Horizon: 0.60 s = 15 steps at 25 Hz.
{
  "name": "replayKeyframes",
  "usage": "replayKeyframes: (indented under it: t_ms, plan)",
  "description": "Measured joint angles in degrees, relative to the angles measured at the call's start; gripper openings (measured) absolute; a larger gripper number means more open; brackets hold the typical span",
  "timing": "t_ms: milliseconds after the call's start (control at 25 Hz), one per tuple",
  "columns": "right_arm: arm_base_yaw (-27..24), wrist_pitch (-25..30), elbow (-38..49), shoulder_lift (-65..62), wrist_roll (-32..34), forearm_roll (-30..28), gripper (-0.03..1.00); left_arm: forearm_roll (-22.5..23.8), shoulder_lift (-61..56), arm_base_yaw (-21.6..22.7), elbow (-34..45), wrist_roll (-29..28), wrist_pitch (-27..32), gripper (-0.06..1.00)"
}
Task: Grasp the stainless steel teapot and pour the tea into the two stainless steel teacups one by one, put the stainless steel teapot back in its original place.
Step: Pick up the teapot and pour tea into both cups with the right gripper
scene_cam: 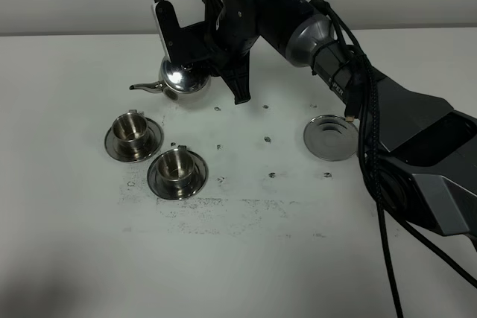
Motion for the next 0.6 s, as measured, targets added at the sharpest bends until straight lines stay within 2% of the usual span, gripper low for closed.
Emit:
replayKeyframes:
  t_ms: [600]
  plan:
    - [1.76, -5.17, 0.00, 1.72, -1.60, -8.69, 0.17, 0.00, 0.00, 0.00, 0.00, 0.01, 0.00, 0.64]
